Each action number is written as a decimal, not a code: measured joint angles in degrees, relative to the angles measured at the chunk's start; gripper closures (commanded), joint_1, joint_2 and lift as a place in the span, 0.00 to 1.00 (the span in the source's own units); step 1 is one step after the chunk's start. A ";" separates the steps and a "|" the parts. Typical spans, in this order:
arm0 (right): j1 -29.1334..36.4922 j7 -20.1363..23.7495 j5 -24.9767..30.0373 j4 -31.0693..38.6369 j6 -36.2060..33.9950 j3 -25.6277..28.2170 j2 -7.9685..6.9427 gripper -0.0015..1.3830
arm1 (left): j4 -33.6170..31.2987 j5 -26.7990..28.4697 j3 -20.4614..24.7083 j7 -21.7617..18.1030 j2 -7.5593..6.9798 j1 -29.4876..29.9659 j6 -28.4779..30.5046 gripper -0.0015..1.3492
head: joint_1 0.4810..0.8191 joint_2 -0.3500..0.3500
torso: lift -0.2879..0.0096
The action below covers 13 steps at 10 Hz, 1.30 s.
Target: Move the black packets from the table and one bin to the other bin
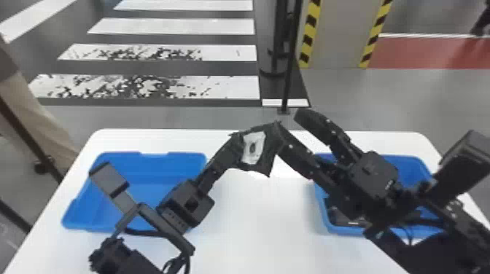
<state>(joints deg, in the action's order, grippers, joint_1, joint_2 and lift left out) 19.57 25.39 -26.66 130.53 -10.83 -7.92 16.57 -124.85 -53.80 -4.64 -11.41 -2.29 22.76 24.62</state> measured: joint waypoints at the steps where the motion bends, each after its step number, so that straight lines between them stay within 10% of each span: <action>1: 0.09 0.30 0.18 -0.20 0.11 -0.05 0.00 0.10 | -0.01 -0.17 -0.16 0.09 0.01 -0.22 -0.09 0.90 | 0.63 0.50 | 0.60; 5: -0.44 0.47 0.77 -1.88 0.15 -0.60 0.04 0.16 | -0.06 -1.84 -2.02 0.10 -0.24 -1.10 -1.10 0.90 | 0.63 0.48 | 0.60; 7: -0.72 0.42 1.03 -1.65 -1.00 -0.64 0.04 0.76 | -0.06 -2.22 -2.21 0.08 -0.28 -1.11 -0.88 0.90 | 0.63 0.48 | 0.60; 8: -0.90 0.27 0.96 -1.26 -2.71 -0.65 0.04 0.86 | -0.06 -2.39 -2.44 0.08 -0.33 -1.11 -0.81 0.90 | 0.63 0.48 | 0.60; 13: -0.69 -1.00 0.32 1.26 -7.99 -0.64 0.21 0.92 | -0.06 -2.75 -2.45 0.08 -0.35 -1.11 -1.52 0.90 | 0.63 0.50 | 0.60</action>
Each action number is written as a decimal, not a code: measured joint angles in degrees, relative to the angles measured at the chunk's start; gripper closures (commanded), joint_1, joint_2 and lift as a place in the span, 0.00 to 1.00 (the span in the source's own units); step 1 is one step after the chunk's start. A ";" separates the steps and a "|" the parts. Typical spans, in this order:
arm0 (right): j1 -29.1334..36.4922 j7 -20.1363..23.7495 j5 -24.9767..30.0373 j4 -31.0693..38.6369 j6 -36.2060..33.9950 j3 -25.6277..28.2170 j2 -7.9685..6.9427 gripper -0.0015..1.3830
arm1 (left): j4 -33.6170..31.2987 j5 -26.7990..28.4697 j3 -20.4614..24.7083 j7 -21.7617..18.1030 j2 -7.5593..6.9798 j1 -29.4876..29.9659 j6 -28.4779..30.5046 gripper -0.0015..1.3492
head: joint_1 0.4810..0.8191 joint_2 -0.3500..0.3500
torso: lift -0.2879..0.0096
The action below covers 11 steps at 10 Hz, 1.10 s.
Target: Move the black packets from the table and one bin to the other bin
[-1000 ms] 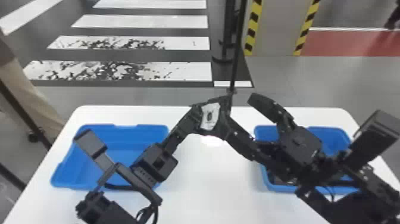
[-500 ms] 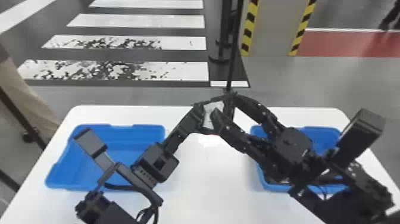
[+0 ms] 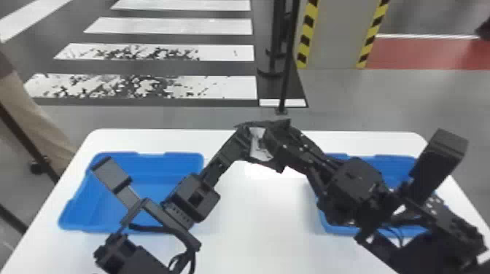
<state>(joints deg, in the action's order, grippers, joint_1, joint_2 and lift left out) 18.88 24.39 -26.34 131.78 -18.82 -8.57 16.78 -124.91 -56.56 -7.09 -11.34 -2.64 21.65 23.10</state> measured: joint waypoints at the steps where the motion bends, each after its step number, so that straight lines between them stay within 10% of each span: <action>1: 0.07 -0.07 -0.15 0.00 -0.01 0.00 0.00 0.92 | 0.00 -0.03 0.00 0.00 0.00 0.00 -0.15 0.90 | 0.63 0.50 | 0.60; 3: 0.09 -0.34 -0.17 -0.03 0.54 0.00 -0.02 0.92 | 0.01 -0.78 -0.06 0.00 -0.09 -0.06 -0.78 0.74 | 0.63 0.50 | 0.60; 5: -0.03 -0.49 -0.37 -0.14 1.62 0.73 -0.21 0.92 | 0.34 -0.94 0.21 0.00 -0.17 -0.06 -0.57 0.16 | 0.63 0.49 | 0.60; 6: -0.04 -0.49 -0.37 -0.12 2.13 1.82 -0.46 0.92 | 1.02 -0.73 0.28 0.00 -0.17 -0.10 -1.36 0.04 | 0.63 0.48 | 0.60; 11: 0.20 -0.49 7.97 -5.25 1.72 14.67 -2.43 0.92 | 7.11 11.10 5.24 -0.09 0.71 1.69 -8.77 0.10 | 0.63 0.41 | 0.60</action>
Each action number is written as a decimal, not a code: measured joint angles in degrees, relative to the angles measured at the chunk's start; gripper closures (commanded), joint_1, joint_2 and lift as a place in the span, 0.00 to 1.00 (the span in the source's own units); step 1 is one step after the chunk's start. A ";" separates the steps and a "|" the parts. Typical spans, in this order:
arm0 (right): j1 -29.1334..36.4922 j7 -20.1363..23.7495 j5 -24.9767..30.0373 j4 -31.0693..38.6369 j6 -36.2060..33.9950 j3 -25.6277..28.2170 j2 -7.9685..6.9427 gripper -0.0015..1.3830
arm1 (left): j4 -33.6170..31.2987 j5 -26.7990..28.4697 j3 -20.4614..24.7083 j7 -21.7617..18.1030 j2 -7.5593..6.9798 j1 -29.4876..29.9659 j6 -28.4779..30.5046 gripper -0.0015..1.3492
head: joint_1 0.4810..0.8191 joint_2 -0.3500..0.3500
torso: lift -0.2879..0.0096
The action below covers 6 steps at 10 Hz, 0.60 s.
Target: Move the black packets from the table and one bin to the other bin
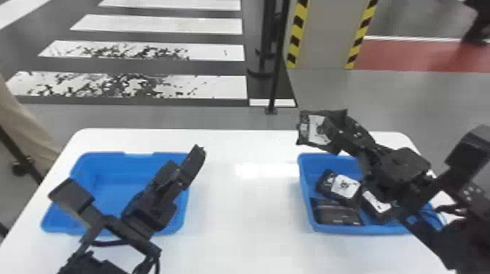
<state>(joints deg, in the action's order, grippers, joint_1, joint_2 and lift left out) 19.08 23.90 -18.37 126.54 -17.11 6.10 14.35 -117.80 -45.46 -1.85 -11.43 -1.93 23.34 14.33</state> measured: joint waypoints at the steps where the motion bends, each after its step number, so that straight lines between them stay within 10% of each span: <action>1: 0.03 0.01 2.67 -2.68 -1.05 3.43 -0.39 0.92 | 0.49 3.95 1.67 0.00 0.37 1.29 -0.87 0.10 | 0.63 0.38 | 0.60; 4: -0.07 0.02 8.89 -10.51 -4.11 10.31 -0.79 0.79 | 2.48 8.76 3.42 0.01 0.60 4.86 -2.74 0.10 | 0.63 0.26 | 0.60; 6: -0.04 0.33 10.02 -15.14 -3.49 12.16 -0.90 0.21 | 3.18 9.91 3.98 0.01 0.91 5.87 -4.12 0.10 | 0.63 0.20 | 0.60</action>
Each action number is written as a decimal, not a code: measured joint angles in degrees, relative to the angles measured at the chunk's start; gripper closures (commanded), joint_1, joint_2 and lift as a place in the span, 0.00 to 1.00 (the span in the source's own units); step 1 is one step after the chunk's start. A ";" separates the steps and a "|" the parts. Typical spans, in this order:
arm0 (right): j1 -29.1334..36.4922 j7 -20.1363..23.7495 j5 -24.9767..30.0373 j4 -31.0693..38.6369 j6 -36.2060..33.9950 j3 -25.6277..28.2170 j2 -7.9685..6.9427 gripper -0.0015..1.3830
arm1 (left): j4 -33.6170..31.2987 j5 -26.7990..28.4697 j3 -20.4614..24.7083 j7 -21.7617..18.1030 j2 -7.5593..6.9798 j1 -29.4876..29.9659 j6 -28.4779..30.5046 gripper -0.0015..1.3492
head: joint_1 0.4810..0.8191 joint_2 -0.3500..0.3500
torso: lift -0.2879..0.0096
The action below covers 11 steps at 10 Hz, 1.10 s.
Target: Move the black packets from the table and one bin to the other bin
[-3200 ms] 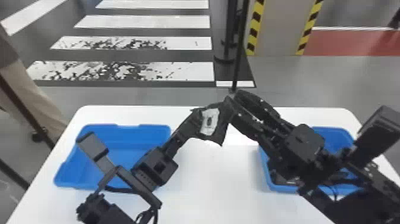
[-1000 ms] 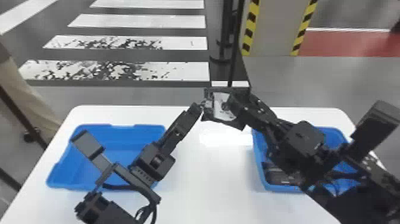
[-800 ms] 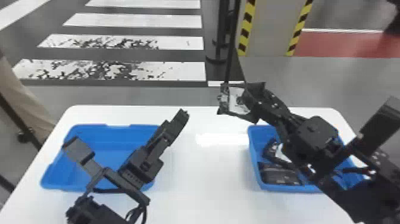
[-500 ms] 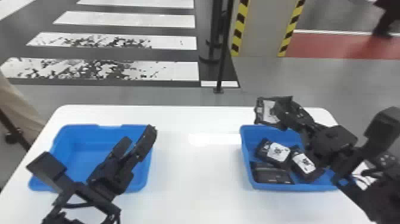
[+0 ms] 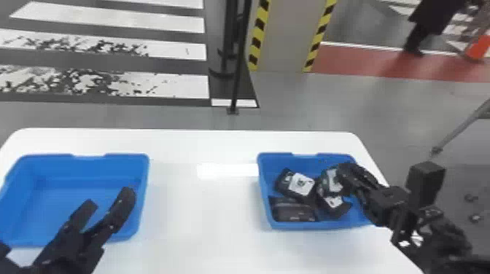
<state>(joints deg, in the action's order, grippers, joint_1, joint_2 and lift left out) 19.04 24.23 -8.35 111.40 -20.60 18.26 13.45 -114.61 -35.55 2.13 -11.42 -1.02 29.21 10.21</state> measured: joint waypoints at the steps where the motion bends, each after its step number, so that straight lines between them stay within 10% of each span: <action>1: 0.61 0.46 -0.52 -0.02 1.04 0.20 -0.01 0.06 | 0.06 0.45 0.20 0.00 0.11 0.13 -0.82 0.09 | 0.63 0.20 | 0.60; 6: 13.35 0.82 -3.92 18.37 7.07 -1.64 -2.71 0.10 | 0.08 13.54 0.77 1.37 0.76 1.06 -17.00 0.09 | 0.63 0.39 | 0.60; 9: 16.39 0.51 -4.31 18.44 11.44 -3.60 -3.31 0.10 | 0.11 33.78 7.27 1.98 1.02 4.08 -26.94 0.09 | 0.63 0.54 | 0.60; 11: 18.86 -2.48 -4.53 17.56 17.95 -3.58 -4.13 0.10 | 0.19 36.16 7.23 2.74 1.02 6.95 -34.48 0.09 | 0.63 0.52 | 0.60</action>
<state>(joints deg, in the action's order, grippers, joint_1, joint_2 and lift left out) 37.90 21.75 -12.88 128.96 -2.65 14.69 9.32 -114.43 0.61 9.35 -8.69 0.00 36.16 -24.27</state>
